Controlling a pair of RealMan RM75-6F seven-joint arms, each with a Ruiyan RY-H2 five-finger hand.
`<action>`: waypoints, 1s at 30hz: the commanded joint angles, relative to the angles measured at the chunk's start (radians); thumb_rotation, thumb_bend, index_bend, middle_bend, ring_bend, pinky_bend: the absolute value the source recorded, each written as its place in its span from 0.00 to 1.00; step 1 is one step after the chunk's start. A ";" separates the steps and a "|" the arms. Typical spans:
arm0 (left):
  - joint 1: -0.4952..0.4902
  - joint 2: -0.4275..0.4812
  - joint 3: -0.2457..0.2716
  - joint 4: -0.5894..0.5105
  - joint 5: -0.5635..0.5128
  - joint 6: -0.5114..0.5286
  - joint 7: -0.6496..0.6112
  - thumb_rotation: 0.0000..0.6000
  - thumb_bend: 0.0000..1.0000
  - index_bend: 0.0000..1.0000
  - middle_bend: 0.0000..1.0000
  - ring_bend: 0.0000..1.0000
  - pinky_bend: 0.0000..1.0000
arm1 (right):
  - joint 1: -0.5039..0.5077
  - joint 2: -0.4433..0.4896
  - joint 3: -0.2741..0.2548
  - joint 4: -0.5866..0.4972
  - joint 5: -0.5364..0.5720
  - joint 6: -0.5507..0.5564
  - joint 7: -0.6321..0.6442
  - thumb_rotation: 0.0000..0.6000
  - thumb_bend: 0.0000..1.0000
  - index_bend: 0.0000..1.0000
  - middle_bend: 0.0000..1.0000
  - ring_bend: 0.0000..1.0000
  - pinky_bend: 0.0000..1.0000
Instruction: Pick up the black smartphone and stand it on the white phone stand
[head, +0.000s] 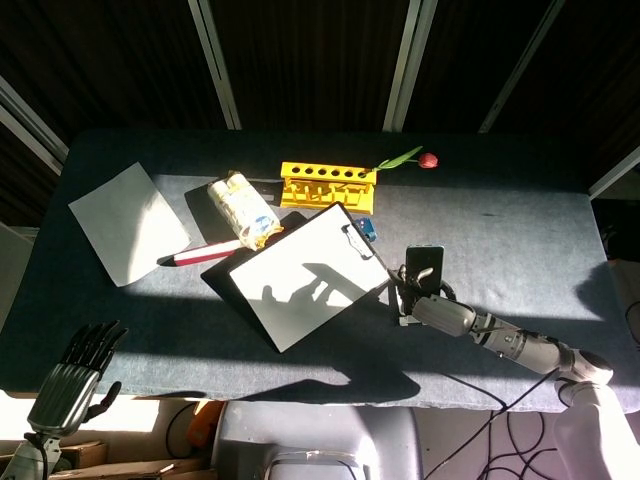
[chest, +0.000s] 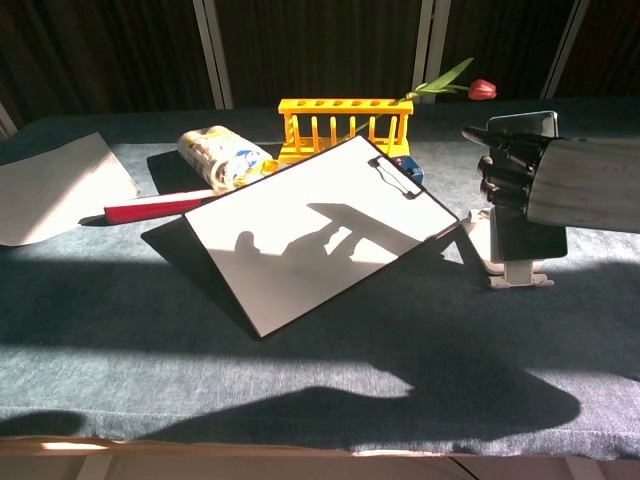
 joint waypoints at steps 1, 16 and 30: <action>0.000 0.000 0.000 0.000 0.001 0.000 0.000 1.00 0.37 0.00 0.00 0.00 0.00 | 0.001 0.000 -0.009 0.004 -0.001 0.005 -0.001 1.00 0.36 0.83 0.67 0.60 0.17; 0.016 0.004 0.001 -0.002 0.018 0.040 0.000 1.00 0.37 0.00 0.00 0.00 0.00 | -0.002 0.017 -0.043 -0.008 -0.007 0.022 -0.065 1.00 0.36 0.82 0.67 0.60 0.15; 0.029 0.005 0.001 0.004 0.032 0.067 -0.006 1.00 0.37 0.00 0.00 0.00 0.00 | -0.008 -0.007 -0.060 -0.011 0.002 -0.028 -0.106 1.00 0.36 0.78 0.67 0.59 0.12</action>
